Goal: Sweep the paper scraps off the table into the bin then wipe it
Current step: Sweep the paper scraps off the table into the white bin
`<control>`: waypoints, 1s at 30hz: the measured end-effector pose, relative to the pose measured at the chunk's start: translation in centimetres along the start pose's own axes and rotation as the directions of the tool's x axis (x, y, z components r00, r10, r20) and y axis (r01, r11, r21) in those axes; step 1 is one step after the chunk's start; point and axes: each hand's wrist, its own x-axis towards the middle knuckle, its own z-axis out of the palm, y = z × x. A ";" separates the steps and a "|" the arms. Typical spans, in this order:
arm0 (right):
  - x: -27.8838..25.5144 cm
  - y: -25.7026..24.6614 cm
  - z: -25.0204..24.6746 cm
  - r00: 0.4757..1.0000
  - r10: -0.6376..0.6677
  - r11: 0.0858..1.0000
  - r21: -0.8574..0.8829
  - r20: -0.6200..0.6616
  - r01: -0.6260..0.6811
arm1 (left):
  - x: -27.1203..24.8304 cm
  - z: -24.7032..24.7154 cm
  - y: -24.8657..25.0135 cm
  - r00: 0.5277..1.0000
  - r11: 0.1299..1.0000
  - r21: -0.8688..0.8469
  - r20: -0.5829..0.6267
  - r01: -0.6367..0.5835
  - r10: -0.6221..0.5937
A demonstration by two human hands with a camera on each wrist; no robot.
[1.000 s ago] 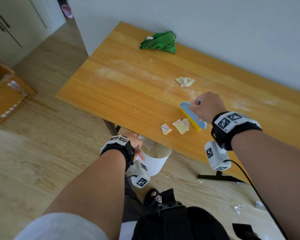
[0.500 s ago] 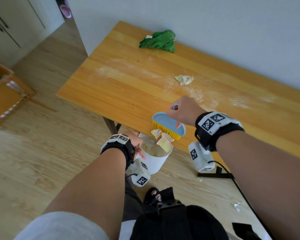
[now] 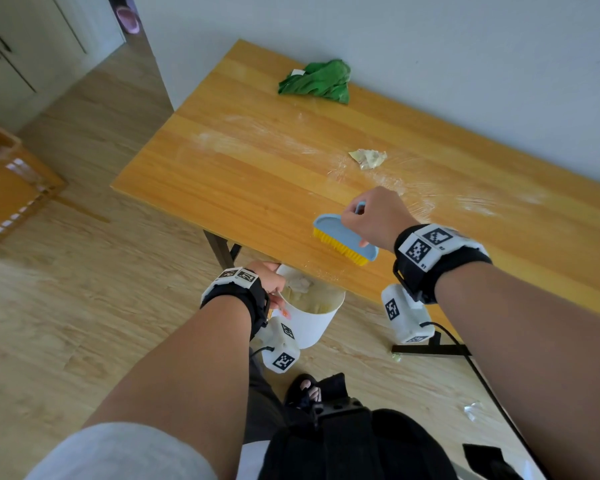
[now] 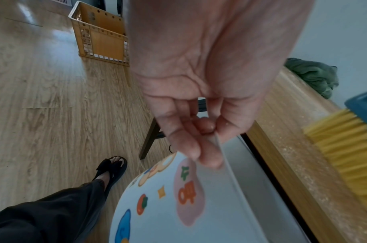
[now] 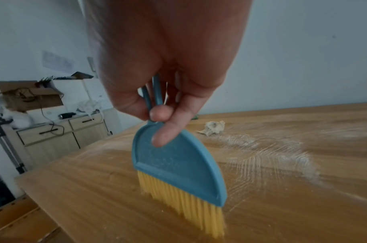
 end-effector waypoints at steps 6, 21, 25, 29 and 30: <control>0.4 -0.9 -0.4 0.996 -0.009 0.999 0.034 0.088 0.006 | -0.1 -0.1 0.1 1.000 1.000 -0.002 0.011 0.001 -0.001; 7.5 3.6 -5.9 0.909 0.018 0.997 -0.065 -0.417 -0.050 | 1.8 -1.8 0.6 0.998 0.998 -0.029 -0.023 0.059 -0.060; 9.3 3.9 -6.1 0.918 0.065 0.985 -0.124 -0.391 -0.122 | 2.3 -2.4 0.7 0.991 0.990 -0.030 0.015 0.136 -0.136; 10.0 3.4 -5.8 0.946 0.060 0.969 -0.209 -0.318 -0.131 | 2.8 -2.5 0.7 0.988 0.987 -0.038 0.030 0.154 -0.153; 9.9 3.3 -5.7 0.948 0.054 0.969 -0.212 -0.313 -0.125 | 3.1 -2.6 0.5 0.988 0.987 -0.034 0.017 0.157 -0.156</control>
